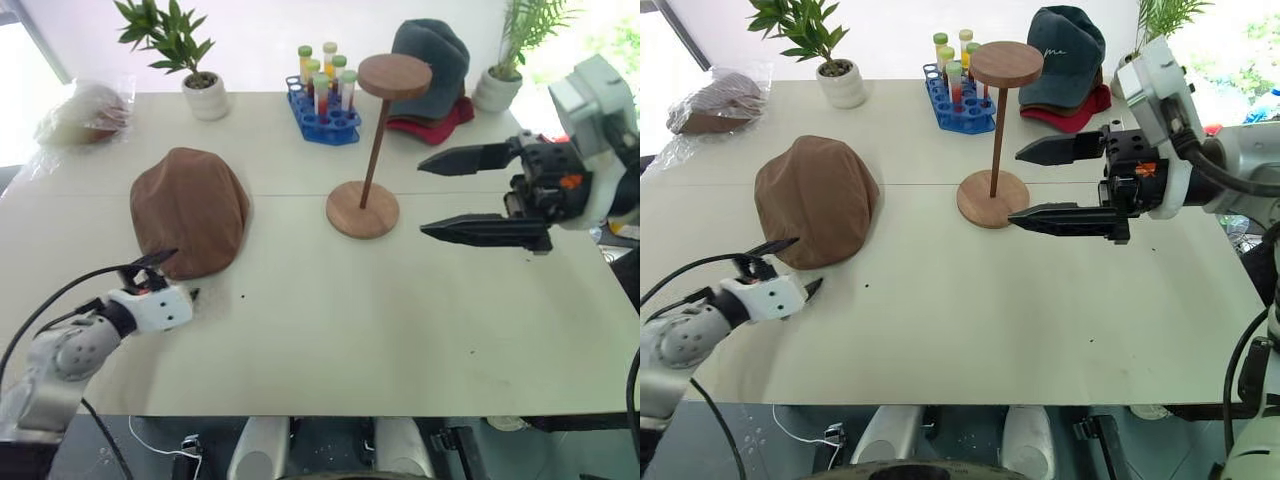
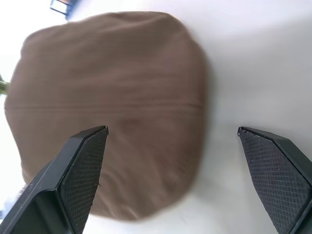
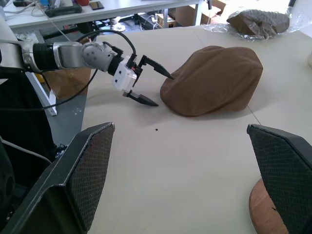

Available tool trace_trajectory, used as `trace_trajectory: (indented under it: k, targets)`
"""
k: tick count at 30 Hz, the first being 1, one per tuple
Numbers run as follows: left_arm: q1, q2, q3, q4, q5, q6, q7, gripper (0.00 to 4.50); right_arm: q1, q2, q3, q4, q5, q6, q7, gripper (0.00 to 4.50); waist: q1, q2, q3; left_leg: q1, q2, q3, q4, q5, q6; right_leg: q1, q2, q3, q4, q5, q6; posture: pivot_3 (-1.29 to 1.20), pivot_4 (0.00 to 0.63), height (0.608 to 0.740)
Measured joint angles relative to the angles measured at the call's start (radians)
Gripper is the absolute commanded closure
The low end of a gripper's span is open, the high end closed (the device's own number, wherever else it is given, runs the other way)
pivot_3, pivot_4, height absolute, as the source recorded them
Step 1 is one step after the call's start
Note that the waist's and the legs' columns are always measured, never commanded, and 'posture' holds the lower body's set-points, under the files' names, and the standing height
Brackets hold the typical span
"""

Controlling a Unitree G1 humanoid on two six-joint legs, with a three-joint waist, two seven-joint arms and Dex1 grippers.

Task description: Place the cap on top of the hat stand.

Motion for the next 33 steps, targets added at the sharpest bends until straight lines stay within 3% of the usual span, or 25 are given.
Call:
trace_trajectory:
  k: [9,16,22,33]
  targets:
    - [-0.157,-0.002,-0.135,0.182,0.25,-0.091,0.294,0.0,-0.003,0.009,0.001,-0.002,0.025,0.001,-0.051,0.04,0.006,0.003,-0.002,0.0,0.007,0.006,0.0,0.0,0.0,-0.001,0.002,0.0,0.001,0.002,-0.003,0.0,0.15,0.728]
    - [-0.298,-0.006,-0.214,0.362,0.431,-0.018,0.535,0.0,-0.004,0.01,0.002,-0.004,0.041,0.001,-0.063,0.04,0.002,0.003,-0.002,0.0,0.01,0.01,0.0,0.001,0.001,-0.003,0.004,0.0,0.001,0.005,0.0,0.0,0.15,0.728]
    - [-0.372,-0.005,-0.216,0.409,0.457,0.024,0.626,0.0,-0.005,0.011,0.006,-0.003,0.041,-0.002,-0.066,0.04,0.003,0.002,-0.002,-0.001,0.012,0.014,0.0,0.001,0.002,-0.004,0.003,0.0,0.001,0.005,0.0,0.0,0.15,0.728]
    - [-0.412,-0.005,-0.267,0.489,0.442,0.021,0.638,0.0,-0.001,0.017,0.006,-0.004,0.041,-0.012,-0.075,0.04,0.003,0.002,-0.002,-0.001,0.012,0.015,0.0,0.001,0.001,-0.005,0.002,0.0,0.0,0.005,0.0,0.0,0.15,0.728]
